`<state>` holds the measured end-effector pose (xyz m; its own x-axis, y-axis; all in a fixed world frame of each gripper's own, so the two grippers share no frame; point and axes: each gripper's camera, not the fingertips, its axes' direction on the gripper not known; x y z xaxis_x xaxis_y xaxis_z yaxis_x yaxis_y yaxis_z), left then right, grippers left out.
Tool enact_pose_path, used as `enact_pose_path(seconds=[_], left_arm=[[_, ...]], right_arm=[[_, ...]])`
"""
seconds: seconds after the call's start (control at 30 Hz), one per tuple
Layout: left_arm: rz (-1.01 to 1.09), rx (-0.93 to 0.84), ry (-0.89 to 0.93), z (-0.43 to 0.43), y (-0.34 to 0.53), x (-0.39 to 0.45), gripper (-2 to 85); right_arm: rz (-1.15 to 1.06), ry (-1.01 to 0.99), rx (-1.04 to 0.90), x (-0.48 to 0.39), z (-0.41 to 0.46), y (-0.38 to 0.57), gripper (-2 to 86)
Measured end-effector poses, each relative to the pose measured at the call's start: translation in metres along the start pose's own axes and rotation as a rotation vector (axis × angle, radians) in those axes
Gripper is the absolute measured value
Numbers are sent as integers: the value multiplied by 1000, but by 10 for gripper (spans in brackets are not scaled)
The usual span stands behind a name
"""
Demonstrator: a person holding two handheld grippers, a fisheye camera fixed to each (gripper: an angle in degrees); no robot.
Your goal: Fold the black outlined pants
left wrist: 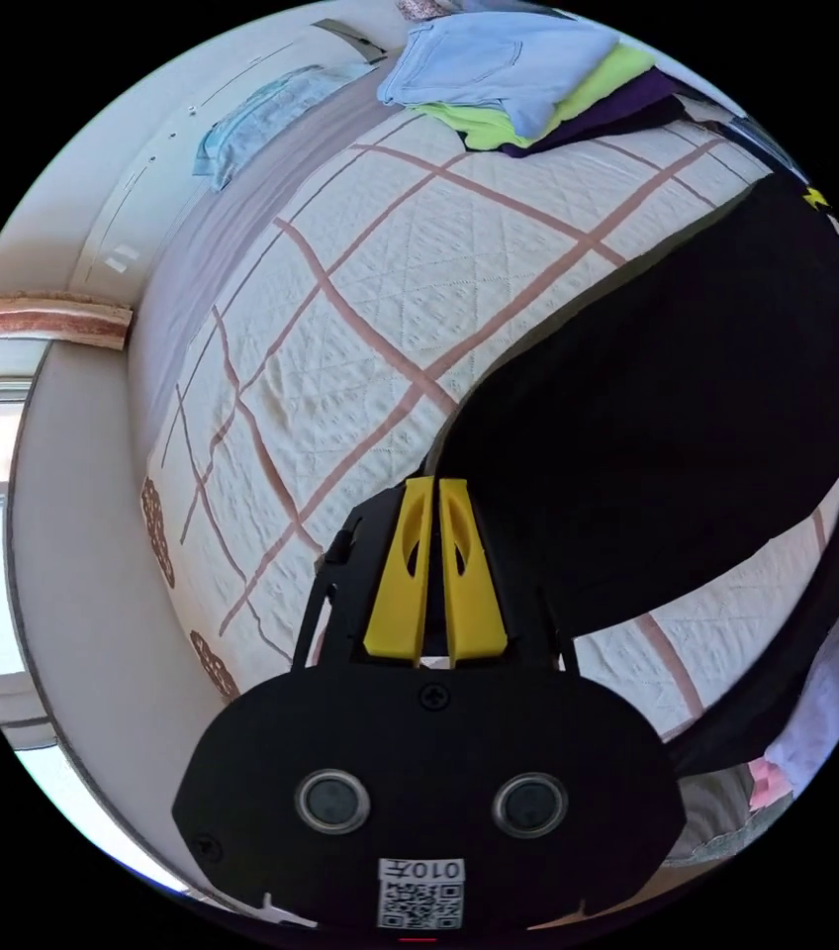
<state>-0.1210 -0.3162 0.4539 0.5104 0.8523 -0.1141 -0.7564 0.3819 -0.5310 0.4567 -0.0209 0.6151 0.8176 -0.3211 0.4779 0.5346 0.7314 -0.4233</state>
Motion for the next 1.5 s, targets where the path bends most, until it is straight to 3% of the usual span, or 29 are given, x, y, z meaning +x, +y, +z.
enact_pose_path(seconds=[0.17,0.33,0.47,0.53,0.63,0.9,0.97,1.13,1.5], left_arm=[[-177,172,-253,-92,87,40,-3],[-354,425,-510,-209,270,152,-3],[-347,353,-502,-189,381,248,-3],[-354,310,-410,-157,442,303,-3],[-314,254,-395,-132,485,354,-3],[-356,278,-511,-160,523,391,-3],[-378,296,-515,-165,538,405,-2],[-316,167,-348,-96,571,442,3],[-195,43,-299,-23,648,465,105]], right_arm=[[-53,144,190,-48,-84,67,24],[-64,203,431,-112,-140,182,25],[-63,-3,304,-142,-95,263,24],[-7,-81,235,-145,-68,286,24],[33,-156,159,-145,-40,306,23],[81,-91,221,-122,-78,310,21],[71,-68,155,-118,-74,312,21],[71,-95,92,-113,-57,313,22],[71,-109,40,-99,-48,308,29]])
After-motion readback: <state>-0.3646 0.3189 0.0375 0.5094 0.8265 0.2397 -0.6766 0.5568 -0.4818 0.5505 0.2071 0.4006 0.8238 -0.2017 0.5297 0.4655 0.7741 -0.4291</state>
